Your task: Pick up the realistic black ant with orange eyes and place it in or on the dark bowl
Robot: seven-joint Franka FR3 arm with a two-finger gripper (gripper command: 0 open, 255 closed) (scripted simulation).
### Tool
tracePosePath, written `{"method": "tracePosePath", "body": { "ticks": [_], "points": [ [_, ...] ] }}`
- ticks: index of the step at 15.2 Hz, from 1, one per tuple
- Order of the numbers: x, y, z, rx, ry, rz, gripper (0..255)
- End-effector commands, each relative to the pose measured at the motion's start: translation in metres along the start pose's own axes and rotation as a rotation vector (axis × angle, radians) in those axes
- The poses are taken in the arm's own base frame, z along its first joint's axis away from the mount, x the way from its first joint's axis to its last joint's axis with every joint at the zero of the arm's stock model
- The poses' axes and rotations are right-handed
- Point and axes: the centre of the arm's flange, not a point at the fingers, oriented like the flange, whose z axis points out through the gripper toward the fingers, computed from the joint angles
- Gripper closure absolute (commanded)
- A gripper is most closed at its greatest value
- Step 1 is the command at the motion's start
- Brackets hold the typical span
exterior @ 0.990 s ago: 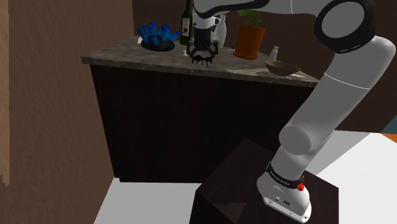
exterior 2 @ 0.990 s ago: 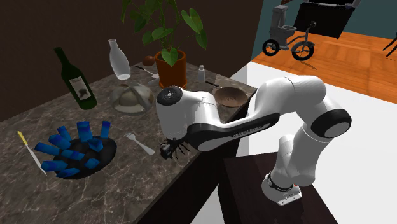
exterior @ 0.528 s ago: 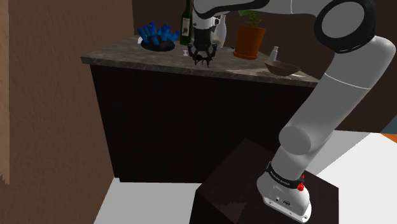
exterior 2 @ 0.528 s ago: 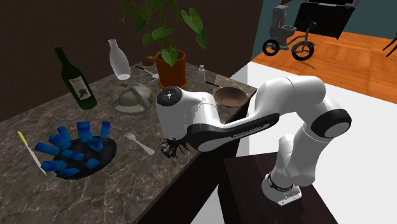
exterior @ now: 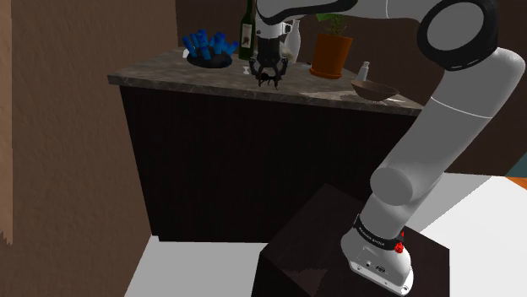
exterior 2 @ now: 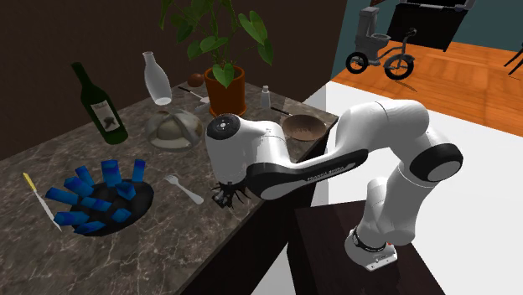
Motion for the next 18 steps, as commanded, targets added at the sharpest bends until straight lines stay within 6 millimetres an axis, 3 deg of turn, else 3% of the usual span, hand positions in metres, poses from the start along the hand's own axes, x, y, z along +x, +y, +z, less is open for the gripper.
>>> {"method": "tracePosePath", "body": {
  "ticks": [1,18],
  "points": [
    [0.000,0.000,0.001,-0.001,-0.001,0.000,255],
    [0.014,0.012,-0.087,-0.001,-0.001,0.000,255]
  ]
}}
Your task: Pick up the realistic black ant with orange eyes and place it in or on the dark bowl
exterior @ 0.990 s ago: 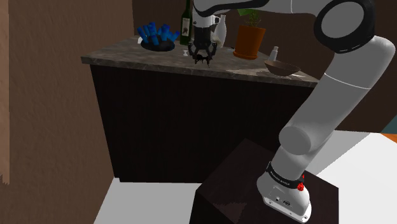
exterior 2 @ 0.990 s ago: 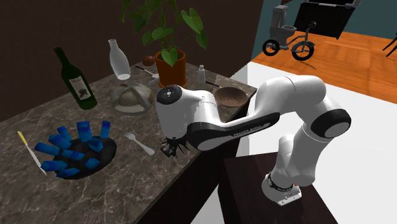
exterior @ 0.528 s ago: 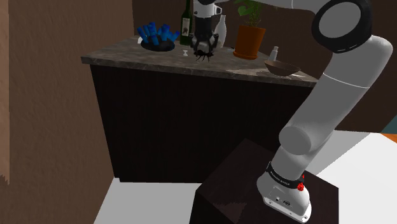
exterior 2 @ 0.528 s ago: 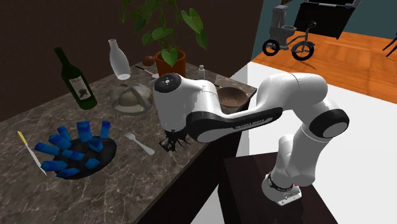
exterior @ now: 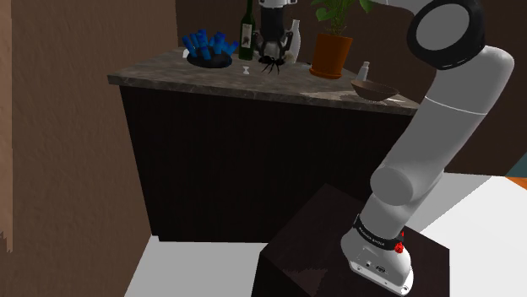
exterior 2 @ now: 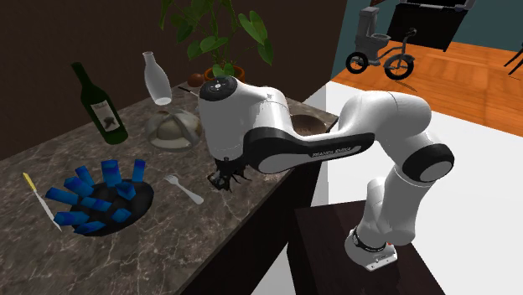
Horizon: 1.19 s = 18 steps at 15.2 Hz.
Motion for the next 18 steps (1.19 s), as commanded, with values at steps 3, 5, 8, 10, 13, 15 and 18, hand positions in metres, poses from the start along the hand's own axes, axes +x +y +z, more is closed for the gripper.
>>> {"method": "tracePosePath", "body": {
  "ticks": [3,5,8,10,13,15,18],
  "points": [
    [0.003,0.002,-0.021,0.000,0.000,0.000,255],
    [0.004,0.003,-0.031,0.000,0.000,0.000,255],
    [0.005,0.030,-0.031,0.000,0.000,0.000,255],
    [0.004,0.056,-0.027,0.000,0.000,0.000,255],
    [0.004,0.095,-0.021,0.000,0.000,0.000,255],
    [0.003,0.121,-0.017,0.000,0.000,0.000,255],
    [0.003,0.160,-0.011,0.000,0.000,0.000,255]
  ]
}}
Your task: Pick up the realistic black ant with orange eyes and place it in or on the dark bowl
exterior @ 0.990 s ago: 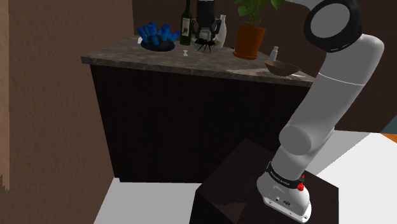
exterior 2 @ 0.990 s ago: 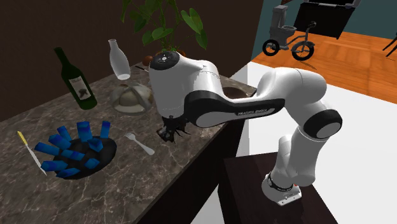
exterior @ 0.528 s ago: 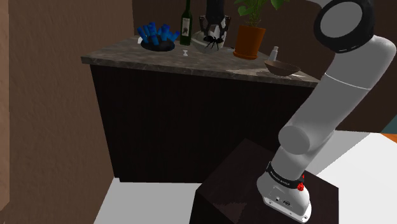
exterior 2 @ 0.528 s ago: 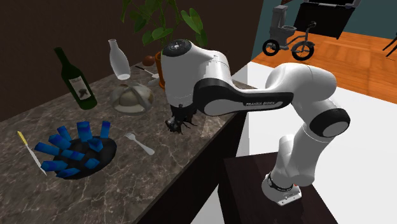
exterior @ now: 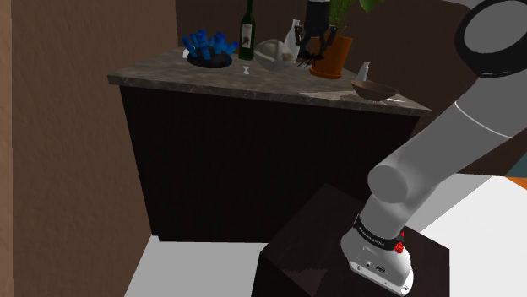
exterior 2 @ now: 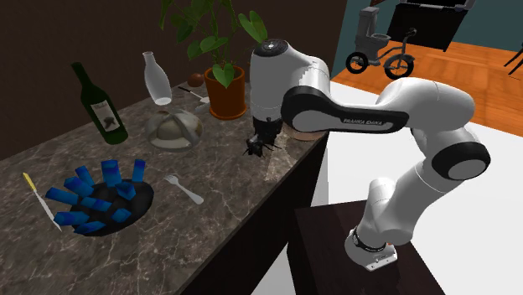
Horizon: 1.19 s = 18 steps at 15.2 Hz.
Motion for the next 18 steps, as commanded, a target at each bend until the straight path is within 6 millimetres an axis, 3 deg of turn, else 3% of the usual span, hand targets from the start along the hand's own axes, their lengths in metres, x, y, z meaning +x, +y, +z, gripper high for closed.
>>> {"method": "tracePosePath", "body": {
  "ticks": [1,18],
  "points": [
    [0.000,0.027,0.006,0.001,0.000,-0.002,255],
    [-0.003,0.249,0.040,0.001,0.000,-0.002,255]
  ]
}}
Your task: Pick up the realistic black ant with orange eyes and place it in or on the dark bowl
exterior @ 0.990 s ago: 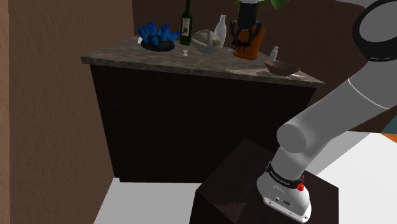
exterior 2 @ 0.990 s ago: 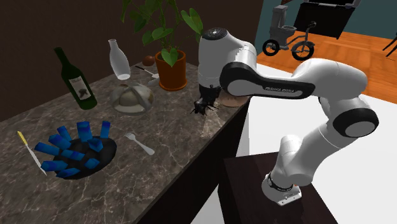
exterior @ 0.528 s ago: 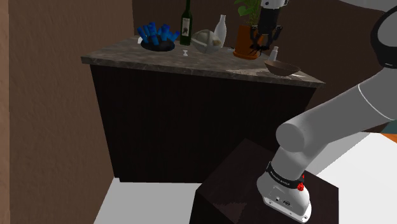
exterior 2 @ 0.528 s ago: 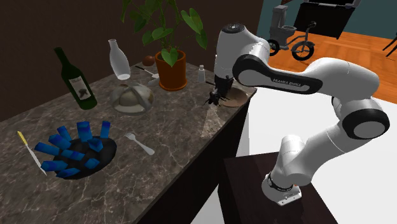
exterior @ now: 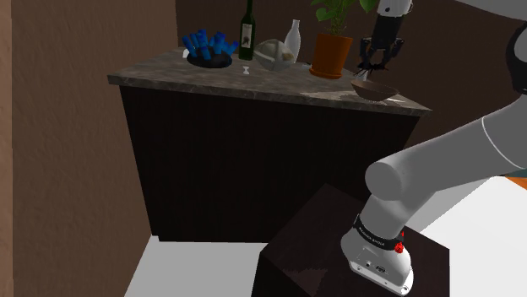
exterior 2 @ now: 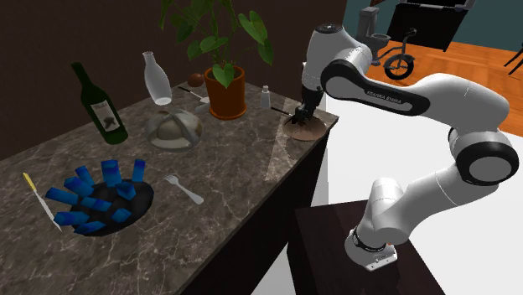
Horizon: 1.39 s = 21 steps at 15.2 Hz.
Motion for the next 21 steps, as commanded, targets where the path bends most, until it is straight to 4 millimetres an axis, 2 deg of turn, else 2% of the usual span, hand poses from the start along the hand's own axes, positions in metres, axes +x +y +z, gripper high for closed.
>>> {"method": "tracePosePath", "body": {
  "ticks": [1,2,13,21],
  "points": [
    [-0.001,0.025,0.003,0.000,0.000,-0.001,255],
    [-0.001,0.041,0.005,0.000,0.000,-0.001,255],
    [-0.010,0.034,0.062,0.000,0.000,-0.001,255],
    [-0.010,0.033,0.065,0.000,0.000,-0.001,255]
  ]
}}
